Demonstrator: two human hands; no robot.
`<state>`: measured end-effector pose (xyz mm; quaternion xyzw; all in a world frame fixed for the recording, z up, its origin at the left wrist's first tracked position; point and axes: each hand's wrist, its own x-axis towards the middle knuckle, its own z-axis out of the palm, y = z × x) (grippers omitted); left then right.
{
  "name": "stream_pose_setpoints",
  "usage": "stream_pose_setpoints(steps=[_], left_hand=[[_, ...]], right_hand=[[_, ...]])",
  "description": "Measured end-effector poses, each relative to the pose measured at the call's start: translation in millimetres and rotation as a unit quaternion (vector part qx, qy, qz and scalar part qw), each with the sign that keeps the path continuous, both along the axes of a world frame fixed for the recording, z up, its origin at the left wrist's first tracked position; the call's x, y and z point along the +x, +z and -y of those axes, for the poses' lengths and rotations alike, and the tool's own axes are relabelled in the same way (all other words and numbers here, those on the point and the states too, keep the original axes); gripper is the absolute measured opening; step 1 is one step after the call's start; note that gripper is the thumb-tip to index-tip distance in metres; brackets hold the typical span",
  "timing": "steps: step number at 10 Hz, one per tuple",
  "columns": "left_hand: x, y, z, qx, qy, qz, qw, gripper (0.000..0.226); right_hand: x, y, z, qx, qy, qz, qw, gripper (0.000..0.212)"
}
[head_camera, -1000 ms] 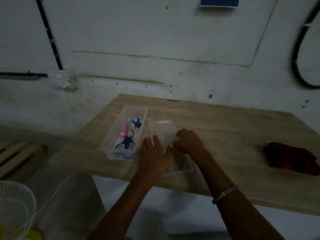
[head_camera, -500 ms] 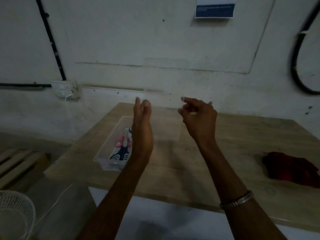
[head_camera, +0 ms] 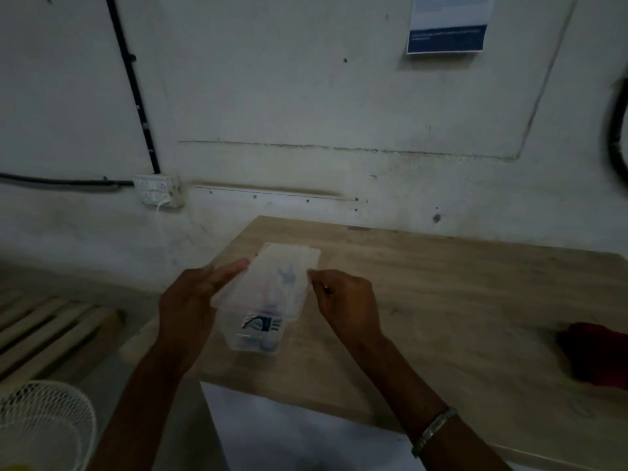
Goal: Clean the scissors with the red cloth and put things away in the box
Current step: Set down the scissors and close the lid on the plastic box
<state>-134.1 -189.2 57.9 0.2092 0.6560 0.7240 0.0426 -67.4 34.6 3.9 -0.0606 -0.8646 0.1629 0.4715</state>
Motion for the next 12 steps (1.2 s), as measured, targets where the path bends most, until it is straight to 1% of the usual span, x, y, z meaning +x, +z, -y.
stream_pose_setpoints(steps=[1,3,4,5,6,7,8,9,10,11,12], left_hand=[[-24,-26,9,0.004,-0.029,-0.052,0.998,0.028],[-26,-53,0,-0.06,-0.048,-0.007,0.997,0.039],[-32,-61,-9,-0.085,-0.072,0.036,0.993,0.051],[-45,-67,-14,-0.065,-0.063,0.063,0.994,0.053],[-53,-68,-16,-0.124,-0.042,0.032,0.991,0.055],[-63,-67,-14,-0.205,-0.043,-0.017,0.978,0.058],[-67,-67,-11,-0.224,-0.051,-0.026,0.973,0.056],[-66,-70,-12,-0.236,-0.056,-0.052,0.969,0.057],[-68,-72,-12,-0.262,-0.047,-0.065,0.962,0.058],[-73,-71,-7,-0.269,-0.054,-0.084,0.958,0.058],[-75,-76,11,-0.284,-0.052,-0.093,0.953,0.056]], right_hand=[[-10,-11,5,-0.002,-0.003,0.032,0.999,0.018],[-21,-20,18,-0.007,-0.012,0.099,0.995,0.022],[-24,-24,22,-0.025,-0.012,0.124,0.992,0.029],[-24,-25,26,-0.045,-0.007,0.138,0.989,0.032],[-22,-28,28,-0.054,-0.008,0.127,0.99,0.035],[-23,-30,30,-0.088,-0.024,0.138,0.986,0.044],[-27,-31,27,-0.147,-0.032,0.14,0.979,0.04],[-29,-28,34,-0.23,-0.019,0.137,0.963,0.045],[-27,-28,52,-0.327,0.036,0.131,0.935,0.067],[-18,-33,80,-0.357,0.073,0.127,0.923,0.046],[-12,-43,107,-0.38,0.082,0.103,0.915,0.045]])
